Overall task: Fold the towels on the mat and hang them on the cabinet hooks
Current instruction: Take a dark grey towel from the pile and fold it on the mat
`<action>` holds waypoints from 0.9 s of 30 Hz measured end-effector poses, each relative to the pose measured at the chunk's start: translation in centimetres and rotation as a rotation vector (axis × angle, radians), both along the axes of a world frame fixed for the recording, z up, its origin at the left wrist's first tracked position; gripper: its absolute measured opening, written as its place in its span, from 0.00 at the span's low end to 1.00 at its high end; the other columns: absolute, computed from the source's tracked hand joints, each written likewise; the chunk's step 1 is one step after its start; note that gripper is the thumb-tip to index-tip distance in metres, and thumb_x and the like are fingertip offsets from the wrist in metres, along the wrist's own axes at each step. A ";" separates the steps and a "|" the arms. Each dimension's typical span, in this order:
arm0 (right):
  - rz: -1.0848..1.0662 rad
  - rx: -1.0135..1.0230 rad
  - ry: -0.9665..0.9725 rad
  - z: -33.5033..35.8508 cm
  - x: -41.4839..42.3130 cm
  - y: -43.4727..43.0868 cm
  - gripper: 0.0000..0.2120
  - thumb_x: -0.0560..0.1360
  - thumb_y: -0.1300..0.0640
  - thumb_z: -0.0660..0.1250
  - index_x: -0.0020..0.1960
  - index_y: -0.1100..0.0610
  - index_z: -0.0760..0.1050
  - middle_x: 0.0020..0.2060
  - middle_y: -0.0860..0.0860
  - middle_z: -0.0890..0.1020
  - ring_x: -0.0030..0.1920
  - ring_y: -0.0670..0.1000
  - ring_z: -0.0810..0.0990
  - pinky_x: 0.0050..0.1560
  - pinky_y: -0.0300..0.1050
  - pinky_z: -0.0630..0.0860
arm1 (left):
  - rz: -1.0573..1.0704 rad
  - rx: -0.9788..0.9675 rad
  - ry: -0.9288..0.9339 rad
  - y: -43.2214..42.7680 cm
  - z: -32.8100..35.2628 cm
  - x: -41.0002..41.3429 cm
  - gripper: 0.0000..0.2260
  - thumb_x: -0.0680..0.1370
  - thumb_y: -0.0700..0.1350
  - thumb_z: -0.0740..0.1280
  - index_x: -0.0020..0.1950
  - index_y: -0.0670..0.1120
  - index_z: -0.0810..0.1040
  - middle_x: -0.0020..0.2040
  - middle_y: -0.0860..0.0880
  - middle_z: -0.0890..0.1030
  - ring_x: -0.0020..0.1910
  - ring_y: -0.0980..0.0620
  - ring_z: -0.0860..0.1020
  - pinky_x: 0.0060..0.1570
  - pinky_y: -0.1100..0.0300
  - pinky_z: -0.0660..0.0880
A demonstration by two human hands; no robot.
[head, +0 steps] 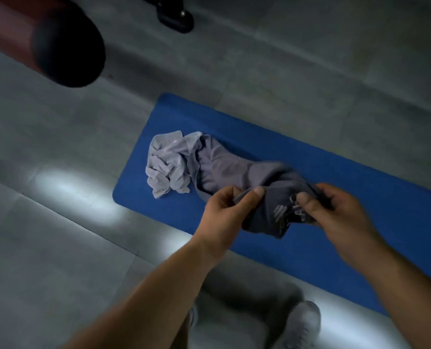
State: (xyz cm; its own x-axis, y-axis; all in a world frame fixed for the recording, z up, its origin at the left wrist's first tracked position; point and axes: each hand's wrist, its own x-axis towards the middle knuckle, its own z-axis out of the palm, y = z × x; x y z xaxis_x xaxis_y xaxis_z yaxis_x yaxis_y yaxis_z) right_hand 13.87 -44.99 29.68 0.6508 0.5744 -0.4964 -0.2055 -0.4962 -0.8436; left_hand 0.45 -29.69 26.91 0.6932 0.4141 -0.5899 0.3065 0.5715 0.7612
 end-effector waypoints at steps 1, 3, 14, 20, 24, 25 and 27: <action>-0.030 0.007 -0.022 1.1 0.5 -2.2 0.18 0.66 0.33 0.72 0.47 0.45 0.82 0.43 0.48 0.86 0.46 0.48 0.85 0.52 0.49 0.82 | -0.022 -0.005 -0.006 -1.8 0.9 1.2 0.20 0.73 0.53 0.75 0.38 0.41 0.69 0.32 0.46 0.66 0.33 0.51 0.67 0.33 0.60 0.65; -0.112 0.022 -0.076 3.4 1.7 -6.3 0.13 0.67 0.39 0.69 0.45 0.47 0.82 0.40 0.47 0.86 0.43 0.45 0.84 0.46 0.40 0.81 | -0.045 -0.023 -0.012 -5.9 2.5 3.7 0.20 0.69 0.57 0.74 0.35 0.47 0.67 0.31 0.49 0.67 0.32 0.52 0.68 0.34 0.59 0.66; -0.232 -0.014 -0.149 -0.7 12.2 -37.7 0.03 0.76 0.49 0.72 0.48 0.45 0.80 0.49 0.46 0.84 0.49 0.43 0.83 0.48 0.38 0.77 | -0.140 0.050 0.121 -37.4 1.3 16.5 0.16 0.80 0.45 0.70 0.36 0.46 0.68 0.28 0.49 0.69 0.29 0.52 0.68 0.28 0.63 0.68; -0.242 -0.309 -0.233 -16.1 16.5 -50.5 0.15 0.75 0.43 0.71 0.44 0.56 0.78 0.48 0.53 0.77 0.47 0.53 0.78 0.42 0.46 0.75 | -0.269 0.167 0.275 -48.7 -11.2 21.9 0.12 0.78 0.51 0.72 0.41 0.45 0.75 0.36 0.47 0.77 0.35 0.51 0.77 0.37 0.58 0.76; -0.215 -0.437 -0.266 -25.3 19.4 -55.6 0.18 0.75 0.44 0.71 0.40 0.59 0.76 0.43 0.55 0.77 0.43 0.56 0.77 0.36 0.43 0.70 | -0.426 0.246 0.331 -53.1 -21.0 23.9 0.12 0.75 0.57 0.71 0.43 0.49 0.82 0.40 0.47 0.83 0.44 0.46 0.82 0.45 0.48 0.81; -0.202 -0.482 -0.248 -27.8 20.2 -56.5 0.20 0.74 0.40 0.70 0.41 0.58 0.76 0.44 0.54 0.77 0.44 0.55 0.77 0.38 0.42 0.70 | -0.519 0.327 0.359 -53.7 -23.7 24.2 0.13 0.77 0.57 0.68 0.45 0.47 0.82 0.42 0.47 0.83 0.44 0.47 0.81 0.44 0.52 0.79; -0.124 -0.594 -0.197 -32.5 21.5 -57.5 0.28 0.69 0.30 0.61 0.47 0.54 0.80 0.51 0.54 0.78 0.52 0.56 0.78 0.49 0.47 0.75 | -0.636 0.567 0.454 -53.8 -29.2 24.4 0.20 0.76 0.60 0.60 0.45 0.46 0.83 0.47 0.43 0.81 0.51 0.45 0.78 0.50 0.53 0.75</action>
